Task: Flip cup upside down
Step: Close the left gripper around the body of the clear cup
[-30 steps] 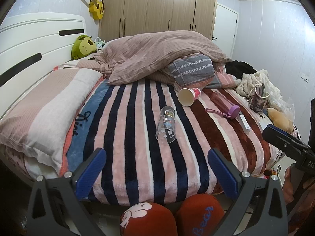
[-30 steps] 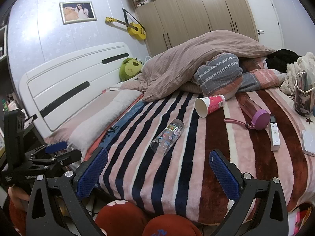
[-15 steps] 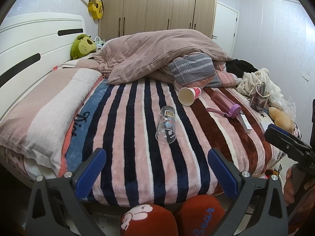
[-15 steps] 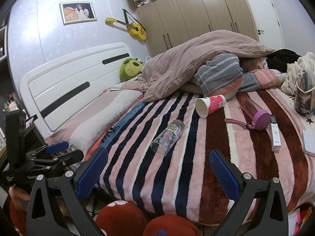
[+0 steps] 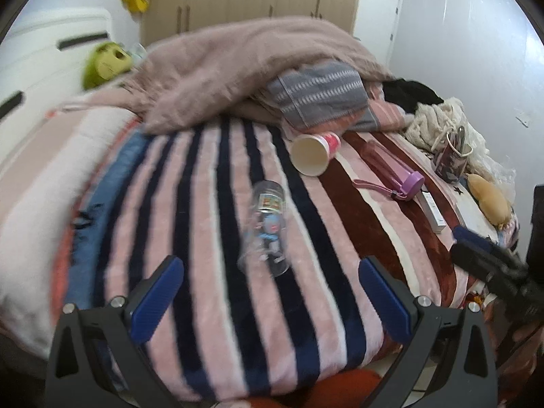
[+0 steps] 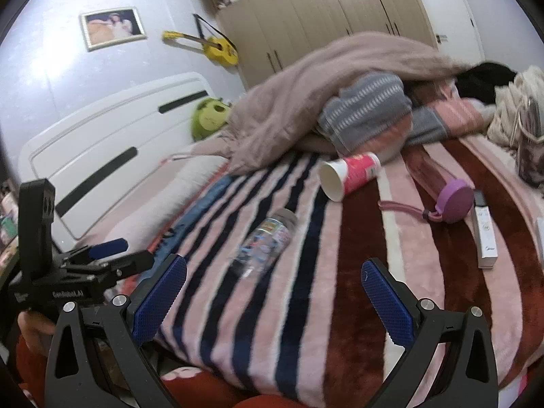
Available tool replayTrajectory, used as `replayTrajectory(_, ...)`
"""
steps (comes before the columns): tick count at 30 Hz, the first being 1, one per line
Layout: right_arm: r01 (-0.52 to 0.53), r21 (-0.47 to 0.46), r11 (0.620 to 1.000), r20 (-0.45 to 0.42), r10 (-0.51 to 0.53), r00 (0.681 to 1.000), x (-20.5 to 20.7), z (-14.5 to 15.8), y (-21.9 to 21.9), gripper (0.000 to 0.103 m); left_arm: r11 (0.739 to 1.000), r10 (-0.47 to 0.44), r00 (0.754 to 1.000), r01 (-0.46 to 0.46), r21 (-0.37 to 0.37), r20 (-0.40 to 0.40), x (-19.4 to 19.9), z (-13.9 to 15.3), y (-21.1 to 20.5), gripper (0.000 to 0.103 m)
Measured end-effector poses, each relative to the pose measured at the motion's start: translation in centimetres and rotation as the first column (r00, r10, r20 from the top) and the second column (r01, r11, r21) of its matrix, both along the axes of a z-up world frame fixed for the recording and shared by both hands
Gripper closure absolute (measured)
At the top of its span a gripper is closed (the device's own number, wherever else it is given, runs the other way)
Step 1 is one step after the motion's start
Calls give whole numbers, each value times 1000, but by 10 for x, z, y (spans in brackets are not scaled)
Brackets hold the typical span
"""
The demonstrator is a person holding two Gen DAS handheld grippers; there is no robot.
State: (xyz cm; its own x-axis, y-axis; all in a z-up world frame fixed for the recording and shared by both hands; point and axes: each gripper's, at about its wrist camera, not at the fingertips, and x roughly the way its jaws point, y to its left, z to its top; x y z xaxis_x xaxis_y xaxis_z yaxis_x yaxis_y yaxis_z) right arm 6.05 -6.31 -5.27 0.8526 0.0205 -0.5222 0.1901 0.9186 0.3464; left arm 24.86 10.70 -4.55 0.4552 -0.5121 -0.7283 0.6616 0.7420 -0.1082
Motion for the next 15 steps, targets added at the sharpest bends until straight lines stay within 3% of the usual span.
replayTrajectory(7,34,46,998,-78,-30,997,42,-57,-43,0,992,-75,996,80,96,-58,61,-68,-76,4)
replayTrajectory(9,36,68,997,-92,-30,995,52,-72,-53,0,989,-77,995,86,123,-70,70,-84,-88,20)
replayTrajectory(11,41,83,996,-103,-32,994,58,-84,-59,0,985,-67,996,77,157,-64,77,-95,-96,24)
replayTrajectory(13,43,108,993,-116,-30,993,66,-95,-64,0,978,-61,998,64,197,-25,79,-102,-99,35)
replayTrajectory(14,42,117,992,-121,-28,992,68,-99,-65,0,976,-56,998,57,210,-10,79,-103,-97,47)
replayTrajectory(15,37,127,991,-131,-20,991,72,-103,-65,0,976,-57,998,57,210,-6,78,-104,-95,46)
